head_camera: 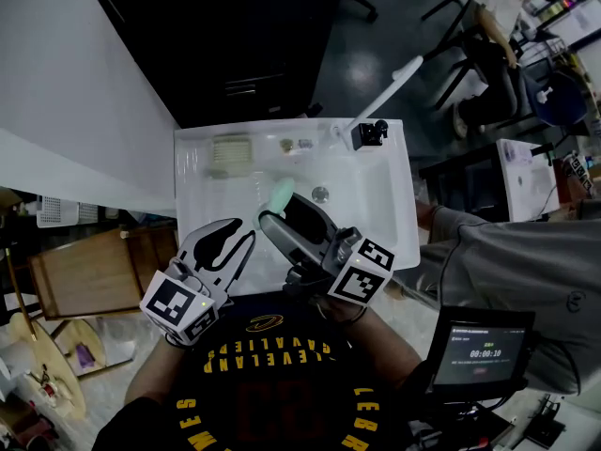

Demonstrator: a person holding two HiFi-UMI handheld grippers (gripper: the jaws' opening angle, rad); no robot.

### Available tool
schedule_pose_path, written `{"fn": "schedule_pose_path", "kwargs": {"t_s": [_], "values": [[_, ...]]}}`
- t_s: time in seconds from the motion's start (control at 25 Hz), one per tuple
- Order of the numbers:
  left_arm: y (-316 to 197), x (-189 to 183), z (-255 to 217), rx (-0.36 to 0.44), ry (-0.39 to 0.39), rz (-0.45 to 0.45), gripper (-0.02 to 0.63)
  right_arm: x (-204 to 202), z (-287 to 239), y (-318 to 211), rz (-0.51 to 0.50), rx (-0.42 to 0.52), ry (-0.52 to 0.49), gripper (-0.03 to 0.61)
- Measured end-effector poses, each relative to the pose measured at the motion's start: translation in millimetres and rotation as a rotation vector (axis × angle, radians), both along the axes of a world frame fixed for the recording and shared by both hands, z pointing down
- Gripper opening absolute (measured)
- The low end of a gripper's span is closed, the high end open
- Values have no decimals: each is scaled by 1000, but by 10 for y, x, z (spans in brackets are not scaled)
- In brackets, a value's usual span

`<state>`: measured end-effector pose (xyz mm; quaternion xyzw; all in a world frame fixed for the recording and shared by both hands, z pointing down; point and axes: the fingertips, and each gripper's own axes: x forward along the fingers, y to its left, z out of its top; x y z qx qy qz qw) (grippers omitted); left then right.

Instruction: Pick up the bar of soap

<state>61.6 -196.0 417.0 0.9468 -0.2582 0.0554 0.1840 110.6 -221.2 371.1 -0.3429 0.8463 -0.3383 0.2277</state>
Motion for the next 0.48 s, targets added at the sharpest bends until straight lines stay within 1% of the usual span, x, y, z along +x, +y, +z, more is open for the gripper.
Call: {"fn": "schedule_pose_path", "kwargs": {"t_s": [0.16,0.48], "values": [[-7,2,-12,12,-1,12,115,-5,-3,-8,1,-2,1,262],[3,-6,6,-5,-1,-2,115,-20,5,10,-4,-1,0,262]]}}
